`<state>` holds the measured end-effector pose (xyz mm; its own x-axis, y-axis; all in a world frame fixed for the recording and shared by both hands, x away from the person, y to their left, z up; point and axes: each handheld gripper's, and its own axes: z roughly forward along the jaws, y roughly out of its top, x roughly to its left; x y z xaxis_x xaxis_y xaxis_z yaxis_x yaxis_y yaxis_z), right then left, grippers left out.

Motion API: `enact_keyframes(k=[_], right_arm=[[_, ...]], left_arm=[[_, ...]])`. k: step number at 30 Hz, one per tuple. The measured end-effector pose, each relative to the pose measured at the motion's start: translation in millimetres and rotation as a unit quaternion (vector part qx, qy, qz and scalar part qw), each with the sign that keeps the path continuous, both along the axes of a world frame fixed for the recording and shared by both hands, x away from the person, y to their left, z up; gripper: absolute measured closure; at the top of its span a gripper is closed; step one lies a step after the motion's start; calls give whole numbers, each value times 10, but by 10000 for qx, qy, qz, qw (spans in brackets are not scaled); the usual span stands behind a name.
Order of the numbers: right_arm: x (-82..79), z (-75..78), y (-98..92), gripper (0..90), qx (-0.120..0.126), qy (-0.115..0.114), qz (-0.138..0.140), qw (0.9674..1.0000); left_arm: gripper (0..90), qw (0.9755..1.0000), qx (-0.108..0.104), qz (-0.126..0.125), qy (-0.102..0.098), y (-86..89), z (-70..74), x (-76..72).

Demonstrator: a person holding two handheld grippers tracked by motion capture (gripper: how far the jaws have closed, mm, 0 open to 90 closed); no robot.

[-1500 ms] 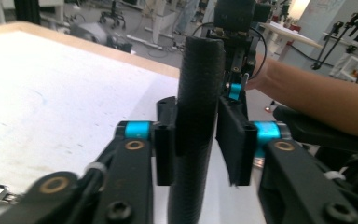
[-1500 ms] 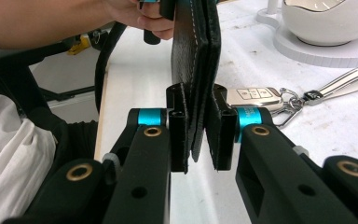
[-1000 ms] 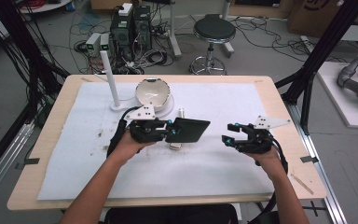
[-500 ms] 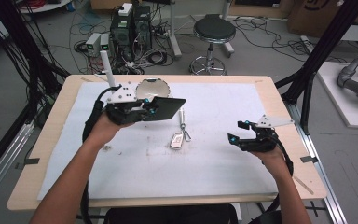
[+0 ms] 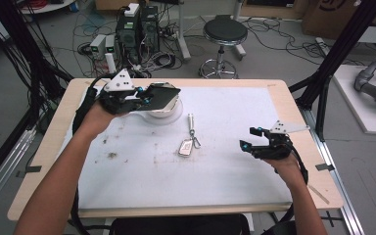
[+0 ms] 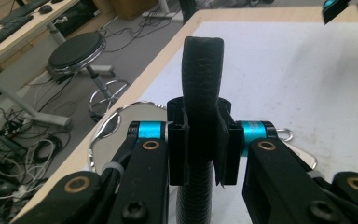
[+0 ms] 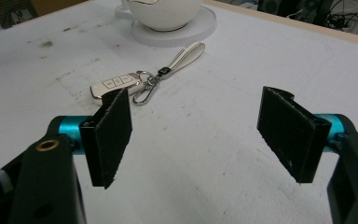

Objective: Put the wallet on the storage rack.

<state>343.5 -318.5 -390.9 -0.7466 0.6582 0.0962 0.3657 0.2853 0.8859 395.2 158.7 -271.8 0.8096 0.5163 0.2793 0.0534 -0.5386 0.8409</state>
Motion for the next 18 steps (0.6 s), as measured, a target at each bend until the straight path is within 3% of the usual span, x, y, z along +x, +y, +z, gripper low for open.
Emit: enact_keyframes(k=[3, 8, 10, 15, 18], right_arm=[[0, 3, -9, 267, 13, -8, -24, 10000], [0, 3, -13, 265, 23, 2, -14, 10000], [3, 1, -13, 265, 25, 5, -10, 10000], [1, -2, -10, 266, 37, 21, 30, 10000], [-1, -14, -19, 267, 49, 28, 39, 10000]], left_arm=[[780, 9999, 124, 54, -55, -3, 8, 51], [780, 9985, 529, 65, -129, -67, -4, 164], [780, 9967, 793, 38, -179, -123, -1, 222], [780, 9924, 1210, 61, -217, -192, -14, 351], [779, 9908, 1339, 114, -160, -203, -73, 433]])
